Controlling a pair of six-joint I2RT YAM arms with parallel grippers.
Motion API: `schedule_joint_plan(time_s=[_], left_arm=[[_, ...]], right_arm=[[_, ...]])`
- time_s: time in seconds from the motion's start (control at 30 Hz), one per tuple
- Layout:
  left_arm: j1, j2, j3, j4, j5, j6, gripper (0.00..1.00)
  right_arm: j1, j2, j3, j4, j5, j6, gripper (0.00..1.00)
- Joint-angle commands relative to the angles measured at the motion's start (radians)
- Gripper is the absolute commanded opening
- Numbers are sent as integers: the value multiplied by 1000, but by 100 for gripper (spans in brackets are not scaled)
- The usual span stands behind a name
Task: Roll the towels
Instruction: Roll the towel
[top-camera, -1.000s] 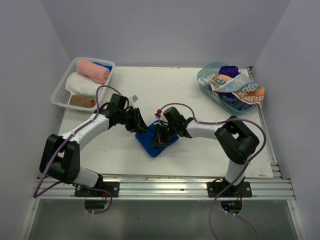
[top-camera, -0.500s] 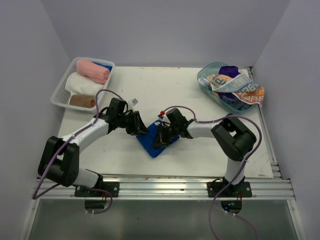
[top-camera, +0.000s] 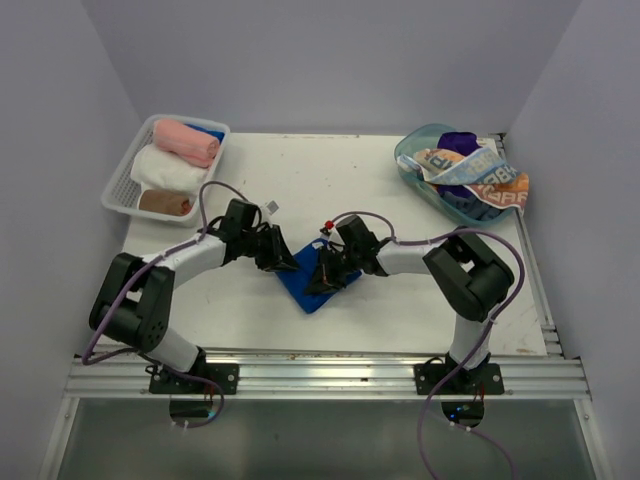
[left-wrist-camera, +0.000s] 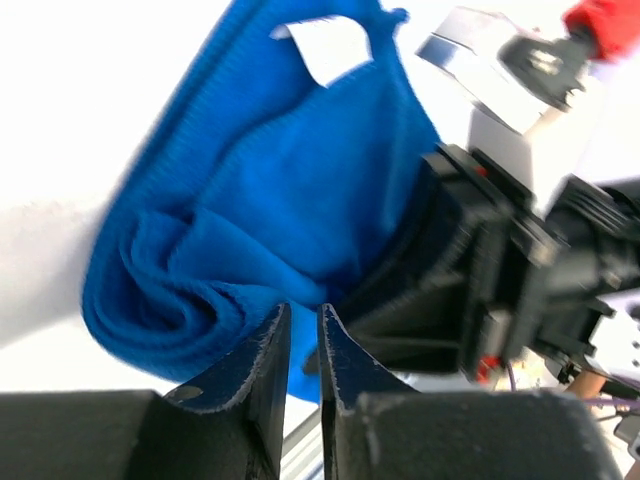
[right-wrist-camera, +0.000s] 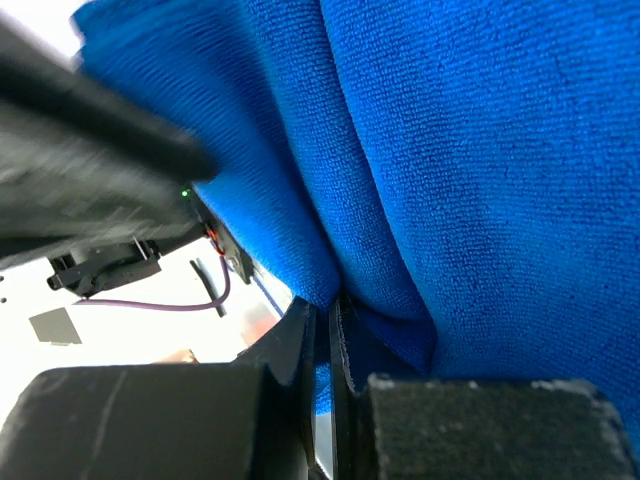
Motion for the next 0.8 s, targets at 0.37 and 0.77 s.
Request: schedule_joint_plan(time_s=[0.37, 0.77], left_arm=[[3, 254, 127, -39, 10, 85, 16], [4, 291, 144, -76, 4, 105, 15]], right_arm=[[36, -325, 175, -545, 452, -263, 64], [447, -184, 418, -710, 955, -683, 57]])
